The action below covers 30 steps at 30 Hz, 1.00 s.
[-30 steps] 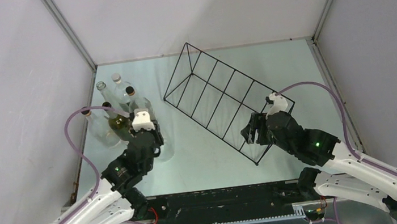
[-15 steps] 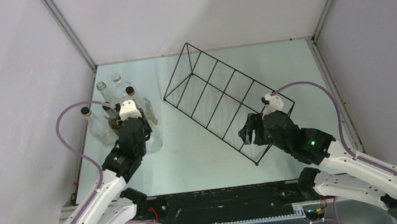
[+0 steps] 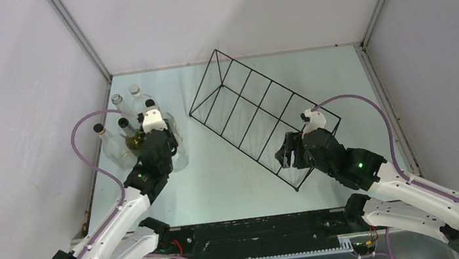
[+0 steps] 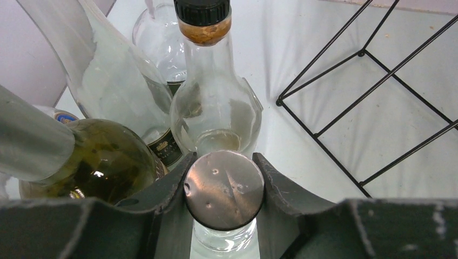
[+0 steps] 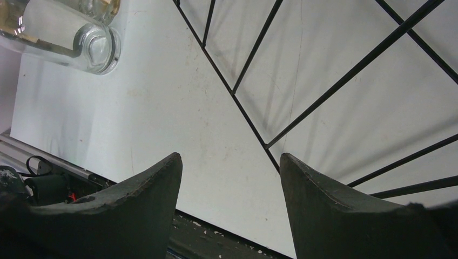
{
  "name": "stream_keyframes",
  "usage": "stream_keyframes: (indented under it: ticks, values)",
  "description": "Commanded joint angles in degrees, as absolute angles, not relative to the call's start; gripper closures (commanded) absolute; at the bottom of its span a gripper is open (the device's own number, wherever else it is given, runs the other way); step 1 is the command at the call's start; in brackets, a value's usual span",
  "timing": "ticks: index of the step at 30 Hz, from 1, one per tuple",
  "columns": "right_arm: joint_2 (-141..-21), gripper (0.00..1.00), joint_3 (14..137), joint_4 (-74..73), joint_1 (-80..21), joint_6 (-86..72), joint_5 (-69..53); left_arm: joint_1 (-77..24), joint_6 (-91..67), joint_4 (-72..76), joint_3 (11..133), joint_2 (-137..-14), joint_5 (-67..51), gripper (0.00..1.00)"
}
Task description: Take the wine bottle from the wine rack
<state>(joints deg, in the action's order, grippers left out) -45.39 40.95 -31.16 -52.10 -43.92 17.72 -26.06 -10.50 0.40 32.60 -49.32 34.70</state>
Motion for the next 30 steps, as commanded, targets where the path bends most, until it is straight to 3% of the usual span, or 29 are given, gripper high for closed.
stream_keyframes:
  ticks: [1,2,3,5,7,11,14,20,30]
  values:
    - [-44.7,0.30,40.9,-29.6,-51.9,-42.7,17.3,-25.5,-9.1,10.1,34.9,-48.7,39.1,0.69]
    - [-44.6,0.30,40.9,-29.4,-51.9,-42.6,17.1,-25.5,-9.4,9.8,35.0,-48.7,39.3,0.61]
    - [-44.5,0.30,40.9,-29.3,-51.9,-42.5,16.9,-25.5,-10.0,9.3,35.0,-48.4,39.3,0.47]
    - [-44.4,0.30,40.9,-29.3,-51.9,-42.4,16.6,-25.5,-10.8,8.4,35.1,-47.9,39.2,0.31]
    - [-44.2,0.30,40.9,-29.3,-51.9,-42.4,16.5,-25.5,-11.1,7.7,35.0,-47.0,38.1,0.20]
    - [-44.3,0.30,40.9,-29.3,-51.9,-42.2,16.6,-25.5,-12.3,5.4,35.2,-44.7,36.4,0.06]
    - [-44.5,0.30,40.9,-29.2,-51.9,-42.1,16.7,-25.5,-13.5,1.7,36.8,-42.5,35.4,0.01]
    - [-43.5,0.30,40.9,-29.7,-51.9,-42.4,16.8,-25.5,-15.6,-11.9,43.3,-38.3,28.7,0.00]
    - [-39.2,0.28,40.9,-33.4,-51.9,-41.6,19.0,-25.6,-21.2,-28.8,40.6,-23.3,26.5,0.00]
